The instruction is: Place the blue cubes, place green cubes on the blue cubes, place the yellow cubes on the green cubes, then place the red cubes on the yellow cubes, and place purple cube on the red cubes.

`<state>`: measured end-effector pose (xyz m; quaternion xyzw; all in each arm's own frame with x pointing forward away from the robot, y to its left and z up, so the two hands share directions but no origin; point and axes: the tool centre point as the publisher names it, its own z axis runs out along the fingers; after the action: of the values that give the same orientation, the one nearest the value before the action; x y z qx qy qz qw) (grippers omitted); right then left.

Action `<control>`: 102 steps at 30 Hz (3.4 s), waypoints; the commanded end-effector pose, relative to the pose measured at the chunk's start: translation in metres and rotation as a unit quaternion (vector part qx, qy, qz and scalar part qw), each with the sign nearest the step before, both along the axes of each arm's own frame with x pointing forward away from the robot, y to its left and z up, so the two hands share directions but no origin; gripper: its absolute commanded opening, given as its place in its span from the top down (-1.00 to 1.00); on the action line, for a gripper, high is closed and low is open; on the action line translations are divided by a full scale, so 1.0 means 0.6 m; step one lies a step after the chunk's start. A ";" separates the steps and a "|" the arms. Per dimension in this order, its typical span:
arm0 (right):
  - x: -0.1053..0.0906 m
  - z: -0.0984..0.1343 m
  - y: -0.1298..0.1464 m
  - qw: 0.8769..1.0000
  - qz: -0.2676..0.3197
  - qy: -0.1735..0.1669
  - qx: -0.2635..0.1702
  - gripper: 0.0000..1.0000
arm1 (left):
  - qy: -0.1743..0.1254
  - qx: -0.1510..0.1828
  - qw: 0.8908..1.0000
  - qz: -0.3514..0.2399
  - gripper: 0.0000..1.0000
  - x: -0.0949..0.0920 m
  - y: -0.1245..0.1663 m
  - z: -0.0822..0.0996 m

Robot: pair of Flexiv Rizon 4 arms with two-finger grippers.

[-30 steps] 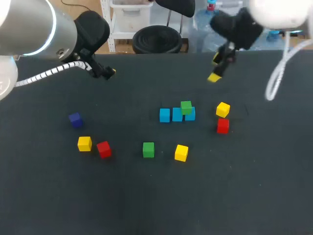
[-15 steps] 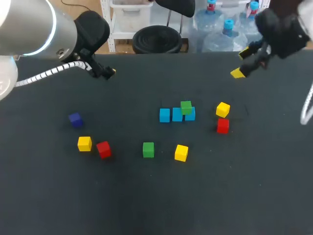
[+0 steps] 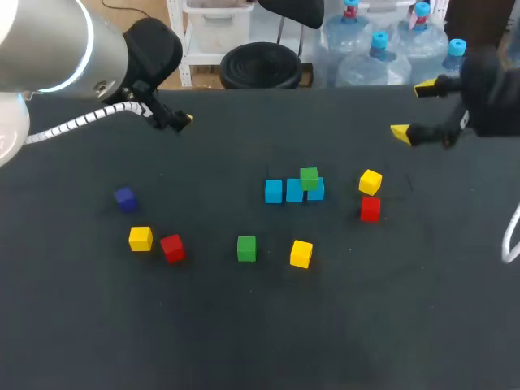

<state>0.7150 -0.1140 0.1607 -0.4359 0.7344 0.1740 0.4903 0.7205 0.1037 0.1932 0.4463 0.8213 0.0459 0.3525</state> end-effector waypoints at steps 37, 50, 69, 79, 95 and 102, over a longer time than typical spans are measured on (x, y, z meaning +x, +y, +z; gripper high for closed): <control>-0.005 -0.004 0.004 0.996 -0.071 -0.051 0.003 -1.00 | -0.001 0.001 1.000 0.002 -1.00 0.000 -0.001 0.000; -0.005 -0.004 0.004 0.996 -0.071 -0.051 0.003 -1.00 | -0.010 0.044 0.999 -0.015 -1.00 -0.001 0.001 0.010; -0.005 -0.004 0.004 0.996 -0.071 -0.051 0.003 -1.00 | 0.040 0.154 0.980 -0.116 -1.00 -0.108 -0.066 -0.078; -0.005 -0.004 0.004 0.996 -0.071 -0.051 0.003 -1.00 | 0.055 0.159 0.973 -0.160 -1.00 -0.130 -0.103 -0.105; -0.005 -0.004 0.004 0.996 -0.071 -0.051 0.003 -1.00 | 0.208 0.162 0.922 -0.284 -1.00 -0.169 -0.162 -0.186; -0.005 -0.004 0.004 0.996 -0.071 -0.051 0.003 -1.00 | 0.240 0.164 0.903 -0.318 -1.00 -0.172 -0.171 -0.192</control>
<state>0.7119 -0.1109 0.1579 -0.3893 0.7376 0.1163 0.5392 0.6091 0.0030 0.0770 0.7283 0.6783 -0.0199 0.0956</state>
